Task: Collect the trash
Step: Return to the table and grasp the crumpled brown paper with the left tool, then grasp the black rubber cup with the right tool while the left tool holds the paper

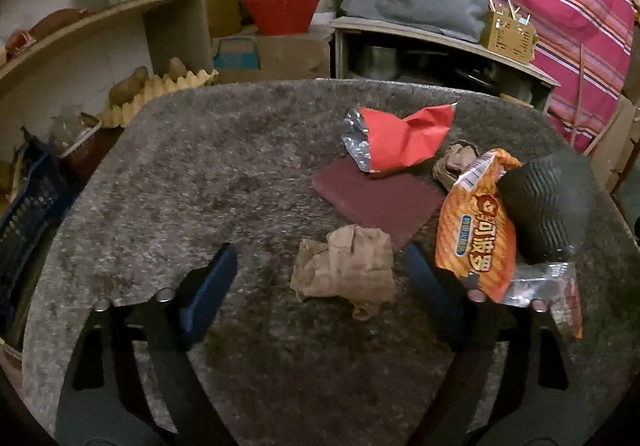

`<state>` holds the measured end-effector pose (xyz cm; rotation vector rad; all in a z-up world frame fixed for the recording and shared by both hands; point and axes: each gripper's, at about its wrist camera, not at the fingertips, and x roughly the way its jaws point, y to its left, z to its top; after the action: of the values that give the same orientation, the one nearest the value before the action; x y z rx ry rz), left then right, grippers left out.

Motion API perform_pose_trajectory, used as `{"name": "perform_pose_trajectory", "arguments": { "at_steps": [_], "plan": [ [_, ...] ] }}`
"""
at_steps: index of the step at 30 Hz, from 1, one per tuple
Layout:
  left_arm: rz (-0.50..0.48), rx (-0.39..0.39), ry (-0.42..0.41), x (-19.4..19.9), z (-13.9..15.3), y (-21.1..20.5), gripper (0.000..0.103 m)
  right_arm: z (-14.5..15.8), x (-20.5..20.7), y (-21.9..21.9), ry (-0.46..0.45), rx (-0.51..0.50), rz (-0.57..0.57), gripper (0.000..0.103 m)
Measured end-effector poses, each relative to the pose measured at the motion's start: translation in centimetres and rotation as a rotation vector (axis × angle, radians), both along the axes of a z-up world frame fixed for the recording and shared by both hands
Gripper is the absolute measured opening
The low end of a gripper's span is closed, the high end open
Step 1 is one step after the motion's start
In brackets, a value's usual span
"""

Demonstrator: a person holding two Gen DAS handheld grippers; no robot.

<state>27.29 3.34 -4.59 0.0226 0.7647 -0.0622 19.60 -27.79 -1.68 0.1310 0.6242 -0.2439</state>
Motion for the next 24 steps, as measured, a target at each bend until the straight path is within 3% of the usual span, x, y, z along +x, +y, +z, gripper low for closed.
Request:
{"name": "perform_pose_trajectory", "arguments": {
  "at_steps": [2,5,9,14,24],
  "plan": [
    [-0.019,-0.01,0.022,0.5,-0.6,0.1,0.069,0.5,0.4,1.1,-0.037,-0.004,0.019,0.099],
    [-0.072,-0.031,0.045,0.8,-0.9,-0.3,0.05,0.5,1.9,2.7,0.036,-0.006,0.057,0.099],
    [-0.093,-0.016,0.018,0.0,-0.5,-0.6,0.042,0.6,2.2,4.8,0.027,-0.037,0.106,0.099],
    [-0.059,-0.02,-0.015,-1.2,0.6,1.3,0.041,0.8,2.8,7.5,0.013,-0.064,0.151,0.099],
    [0.073,-0.028,-0.084,-2.1,2.3,7.0,0.041,-0.6,6.0,10.3,0.071,-0.053,0.193,0.099]
  ]
}}
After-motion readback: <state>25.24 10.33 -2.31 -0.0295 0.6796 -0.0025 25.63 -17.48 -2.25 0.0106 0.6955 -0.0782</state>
